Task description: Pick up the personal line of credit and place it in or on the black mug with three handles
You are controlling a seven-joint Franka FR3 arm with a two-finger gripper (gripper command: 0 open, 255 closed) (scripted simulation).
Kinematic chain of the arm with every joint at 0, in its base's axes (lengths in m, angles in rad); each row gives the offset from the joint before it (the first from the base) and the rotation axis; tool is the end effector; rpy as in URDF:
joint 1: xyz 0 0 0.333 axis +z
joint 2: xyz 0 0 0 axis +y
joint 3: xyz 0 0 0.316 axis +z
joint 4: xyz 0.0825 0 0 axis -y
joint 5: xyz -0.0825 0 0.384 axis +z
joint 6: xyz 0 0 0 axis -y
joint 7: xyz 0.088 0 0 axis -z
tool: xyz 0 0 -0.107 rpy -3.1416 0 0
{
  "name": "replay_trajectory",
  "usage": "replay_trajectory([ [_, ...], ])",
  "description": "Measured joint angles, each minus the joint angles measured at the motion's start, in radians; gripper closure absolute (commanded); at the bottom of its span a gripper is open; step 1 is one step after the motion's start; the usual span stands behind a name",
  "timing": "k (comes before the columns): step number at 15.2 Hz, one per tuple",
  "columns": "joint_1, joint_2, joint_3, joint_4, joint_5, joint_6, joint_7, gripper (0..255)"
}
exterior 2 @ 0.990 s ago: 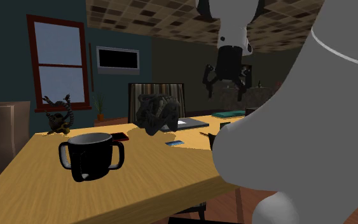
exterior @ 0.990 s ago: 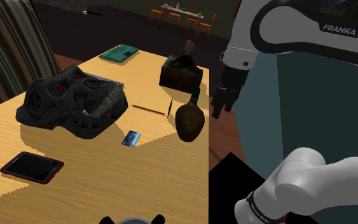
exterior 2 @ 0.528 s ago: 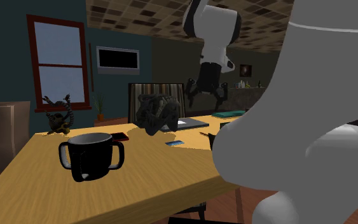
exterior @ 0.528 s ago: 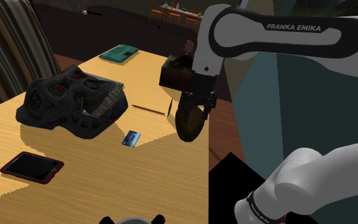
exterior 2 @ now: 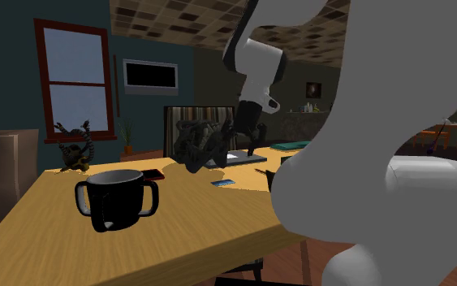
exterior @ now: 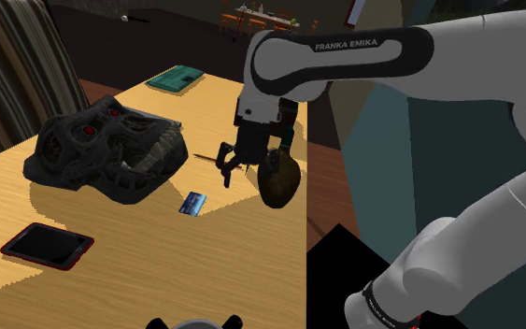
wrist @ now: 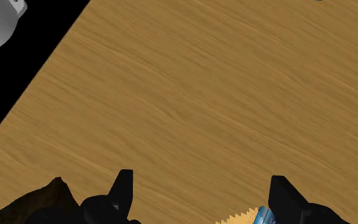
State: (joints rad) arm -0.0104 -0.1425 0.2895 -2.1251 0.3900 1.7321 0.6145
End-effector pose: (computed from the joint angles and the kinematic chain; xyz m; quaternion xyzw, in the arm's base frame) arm 0.4547 0.1703 0.4559 -0.9529 0.2214 0.1836 0.0962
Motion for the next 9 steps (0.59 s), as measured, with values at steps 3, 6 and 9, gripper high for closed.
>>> replay_trajectory([
  [3,0.004,0.114,0.015,0.072,0.022,0.036,0.108,0],
  [6,0.007,0.237,0.017,0.147,0.037,0.076,0.201,0],
  [9,0.011,0.327,0.009,0.235,0.052,0.013,0.289,0],
])
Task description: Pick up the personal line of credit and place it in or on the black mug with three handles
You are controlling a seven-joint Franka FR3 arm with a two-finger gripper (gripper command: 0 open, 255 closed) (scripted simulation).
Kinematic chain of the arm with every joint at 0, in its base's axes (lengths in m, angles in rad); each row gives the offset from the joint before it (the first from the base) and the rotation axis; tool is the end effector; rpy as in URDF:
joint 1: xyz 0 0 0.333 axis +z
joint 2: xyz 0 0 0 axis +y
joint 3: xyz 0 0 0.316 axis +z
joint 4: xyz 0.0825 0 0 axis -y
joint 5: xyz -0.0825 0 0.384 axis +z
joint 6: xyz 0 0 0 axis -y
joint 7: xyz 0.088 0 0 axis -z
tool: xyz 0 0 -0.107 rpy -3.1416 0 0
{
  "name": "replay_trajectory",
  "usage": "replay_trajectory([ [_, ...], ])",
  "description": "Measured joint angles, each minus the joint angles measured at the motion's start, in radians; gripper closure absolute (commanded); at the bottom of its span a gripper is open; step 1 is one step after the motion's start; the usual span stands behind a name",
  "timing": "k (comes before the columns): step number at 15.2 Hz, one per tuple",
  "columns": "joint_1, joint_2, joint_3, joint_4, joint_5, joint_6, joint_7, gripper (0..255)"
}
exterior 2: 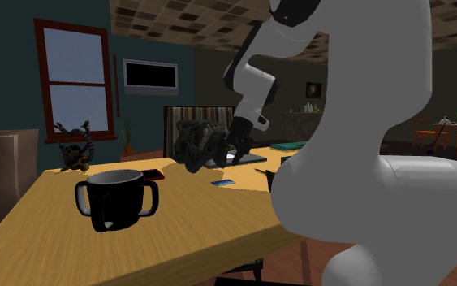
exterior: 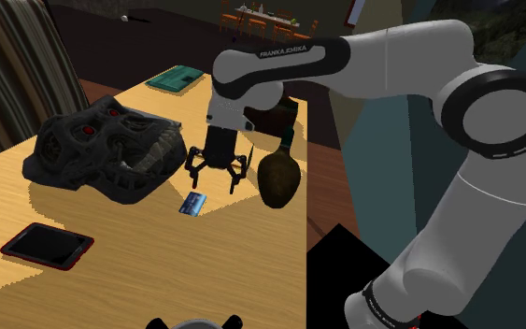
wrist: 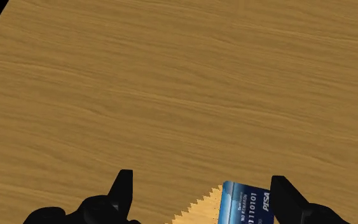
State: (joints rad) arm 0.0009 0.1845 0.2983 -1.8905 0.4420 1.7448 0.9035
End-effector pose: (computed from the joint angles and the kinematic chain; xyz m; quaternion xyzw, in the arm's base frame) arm 0.5328 0.1982 0.3996 -0.8927 0.3517 0.2621 0.1031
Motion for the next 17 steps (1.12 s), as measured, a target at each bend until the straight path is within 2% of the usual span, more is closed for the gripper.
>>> replay_trajectory([
  [2,0.008,0.079,-0.012,0.047,0.014,-0.066,0.051,0],
  [4,0.028,0.142,-0.026,0.078,0.023,-0.086,0.082,0],
  [5,0.039,0.177,-0.033,0.107,0.023,-0.043,0.094,0],
  [7,0.063,0.182,-0.033,0.084,0.039,0.095,0.104,0],
  [9,0.071,0.187,-0.034,0.061,0.046,0.174,0.098,0],
  [12,0.078,0.191,-0.032,0.041,0.051,0.215,0.093,0],
  [17,0.08,0.192,-0.031,0.038,0.052,0.223,0.093,0],
])
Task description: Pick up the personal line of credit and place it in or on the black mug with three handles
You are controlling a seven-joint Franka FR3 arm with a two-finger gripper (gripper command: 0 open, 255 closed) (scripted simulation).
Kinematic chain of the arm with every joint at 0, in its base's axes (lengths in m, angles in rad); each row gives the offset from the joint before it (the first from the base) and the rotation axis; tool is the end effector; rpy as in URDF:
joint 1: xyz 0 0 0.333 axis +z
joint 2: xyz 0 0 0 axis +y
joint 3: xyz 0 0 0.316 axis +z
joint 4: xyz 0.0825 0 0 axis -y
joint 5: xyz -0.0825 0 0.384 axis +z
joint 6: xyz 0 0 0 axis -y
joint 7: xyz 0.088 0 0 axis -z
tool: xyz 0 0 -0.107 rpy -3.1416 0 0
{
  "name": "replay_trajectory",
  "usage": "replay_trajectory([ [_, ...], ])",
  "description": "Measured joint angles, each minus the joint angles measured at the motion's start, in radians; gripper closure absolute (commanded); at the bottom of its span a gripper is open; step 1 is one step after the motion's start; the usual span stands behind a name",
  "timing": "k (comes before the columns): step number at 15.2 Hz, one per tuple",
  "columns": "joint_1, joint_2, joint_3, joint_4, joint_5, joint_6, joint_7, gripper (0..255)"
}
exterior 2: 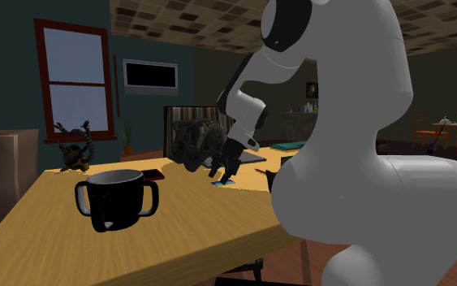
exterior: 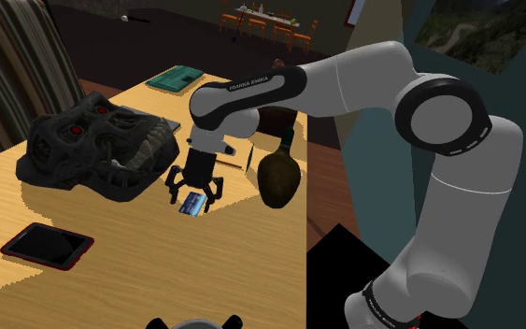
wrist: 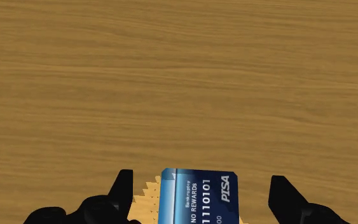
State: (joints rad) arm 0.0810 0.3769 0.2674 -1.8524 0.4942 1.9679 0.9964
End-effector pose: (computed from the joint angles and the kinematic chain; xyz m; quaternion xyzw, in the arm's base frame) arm 0.5661 0.2284 0.3173 -0.8605 0.4203 0.2588 0.1260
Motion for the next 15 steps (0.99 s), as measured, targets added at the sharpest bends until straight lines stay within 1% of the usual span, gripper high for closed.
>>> replay_trajectory([
  [1,0.0,0.0,0.0,0.0,0.0,0.0,0.0,255],
  [11,0.0,0.0,0.0,0.0,0.0,0.0,0.0,255],
  [15,-0.003,-0.021,0.0,0.012,-0.001,-0.03,0.013,255],
])
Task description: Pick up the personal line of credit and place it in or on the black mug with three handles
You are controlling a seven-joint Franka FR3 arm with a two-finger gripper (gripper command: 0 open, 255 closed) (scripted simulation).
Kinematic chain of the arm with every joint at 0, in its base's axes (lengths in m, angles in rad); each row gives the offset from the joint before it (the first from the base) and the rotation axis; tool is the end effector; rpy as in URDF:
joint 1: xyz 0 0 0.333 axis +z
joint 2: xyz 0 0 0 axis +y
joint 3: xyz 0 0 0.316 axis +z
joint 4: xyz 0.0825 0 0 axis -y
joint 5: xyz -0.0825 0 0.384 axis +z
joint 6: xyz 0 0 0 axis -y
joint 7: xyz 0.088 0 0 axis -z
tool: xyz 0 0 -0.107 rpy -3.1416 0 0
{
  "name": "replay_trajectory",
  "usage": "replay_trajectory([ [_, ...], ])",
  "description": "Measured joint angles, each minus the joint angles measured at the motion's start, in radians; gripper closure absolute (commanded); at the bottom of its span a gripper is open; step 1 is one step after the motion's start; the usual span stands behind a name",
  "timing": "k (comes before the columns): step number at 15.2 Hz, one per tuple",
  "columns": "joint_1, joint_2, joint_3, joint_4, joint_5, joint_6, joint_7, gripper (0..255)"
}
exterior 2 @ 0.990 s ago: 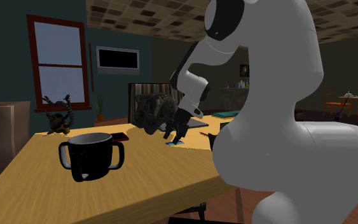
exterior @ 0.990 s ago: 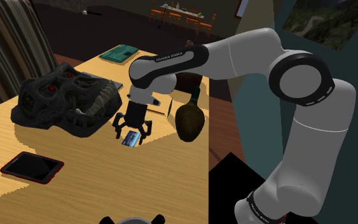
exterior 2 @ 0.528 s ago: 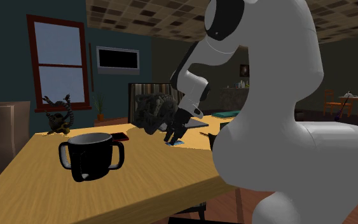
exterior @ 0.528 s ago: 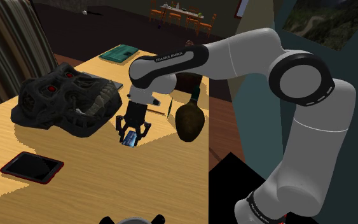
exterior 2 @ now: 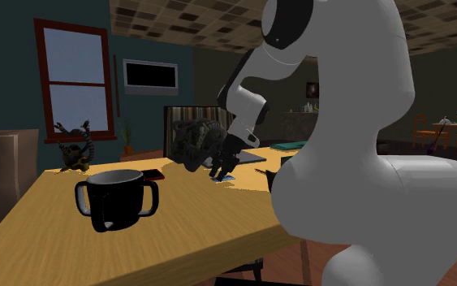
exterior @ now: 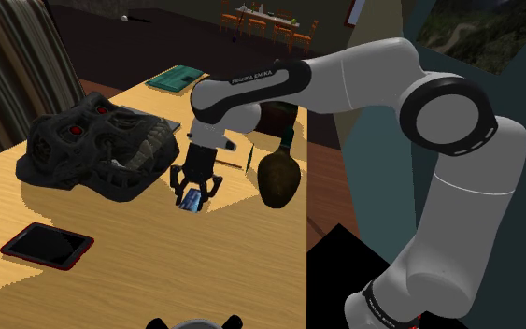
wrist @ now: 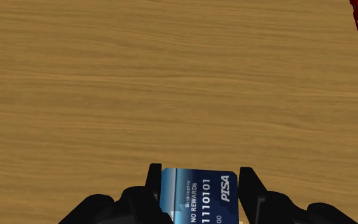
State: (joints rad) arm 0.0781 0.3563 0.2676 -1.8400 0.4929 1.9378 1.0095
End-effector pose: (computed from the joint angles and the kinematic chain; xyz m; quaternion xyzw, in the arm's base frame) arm 0.5664 0.2280 0.3332 -0.8606 0.4203 0.2587 0.1261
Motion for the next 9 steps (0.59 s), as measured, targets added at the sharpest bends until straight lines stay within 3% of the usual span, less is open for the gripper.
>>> replay_trajectory([
  [9,-0.008,-0.052,0.001,0.04,-0.003,-0.09,0.04,255],
])
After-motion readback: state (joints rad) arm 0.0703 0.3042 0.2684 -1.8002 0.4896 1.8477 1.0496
